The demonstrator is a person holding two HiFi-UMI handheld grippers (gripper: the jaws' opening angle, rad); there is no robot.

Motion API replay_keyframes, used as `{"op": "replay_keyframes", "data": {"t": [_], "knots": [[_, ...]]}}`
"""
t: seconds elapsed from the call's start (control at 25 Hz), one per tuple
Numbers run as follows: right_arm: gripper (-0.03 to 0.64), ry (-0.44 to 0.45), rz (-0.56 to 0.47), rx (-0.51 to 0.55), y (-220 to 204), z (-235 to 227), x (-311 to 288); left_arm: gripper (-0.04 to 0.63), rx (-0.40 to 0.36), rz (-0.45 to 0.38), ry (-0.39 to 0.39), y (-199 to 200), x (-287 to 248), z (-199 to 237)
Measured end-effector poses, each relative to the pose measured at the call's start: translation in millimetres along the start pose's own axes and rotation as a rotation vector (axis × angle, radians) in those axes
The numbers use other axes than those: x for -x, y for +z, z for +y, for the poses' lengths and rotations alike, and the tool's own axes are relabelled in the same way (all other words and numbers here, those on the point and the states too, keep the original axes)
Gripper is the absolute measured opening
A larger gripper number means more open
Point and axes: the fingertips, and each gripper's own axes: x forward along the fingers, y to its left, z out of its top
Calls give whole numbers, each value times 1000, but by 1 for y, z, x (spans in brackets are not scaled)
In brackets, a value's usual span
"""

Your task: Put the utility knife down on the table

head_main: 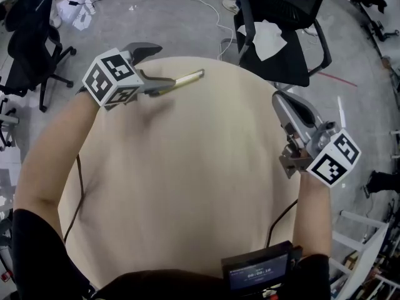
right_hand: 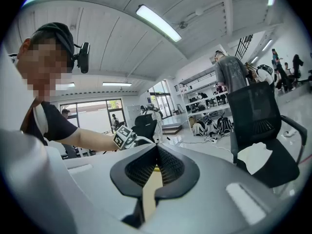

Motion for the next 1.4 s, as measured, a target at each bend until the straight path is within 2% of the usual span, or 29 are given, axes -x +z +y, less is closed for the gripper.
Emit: {"op": "replay_keyframes", "data": {"t": [0.2, 0.36, 0.52, 0.56, 0.6, 0.64, 0.72, 0.88, 1.0, 1.12, 1.4], "knots": [[14, 3, -11, 11, 13, 8, 6, 409, 22, -18, 22, 7, 11, 0], [14, -3, -14, 10, 18, 11, 14, 370, 51, -45, 46, 19, 19, 5], [14, -8, -21, 11, 25, 15, 21, 368, 67, -21, 15, 19, 24, 0], [14, -9, -23, 11, 27, 16, 23, 359, 56, -21, 31, 21, 27, -1], [14, -9, -24, 11, 29, 18, 26, 154, 37, -38, 80, 27, 33, 2], [15, -8, -23, 9, 30, 19, 27, -3, 20, -65, 142, 35, 43, 7], [15, -10, -13, 6, 30, 23, 29, -5, 14, -112, 205, 50, 63, 10], [14, -25, -12, -10, 38, 33, 36, -3, 62, -171, 178, 68, 99, -10], [14, -27, -22, -31, 51, 51, 53, -3, 98, -265, 170, 89, 135, -34], [14, -43, -5, -37, 59, 77, 74, -3, 130, -362, 152, 113, 179, -67], [14, -73, 4, -42, 84, 147, 122, -3, 263, -525, 133, 151, 291, -151]]}}
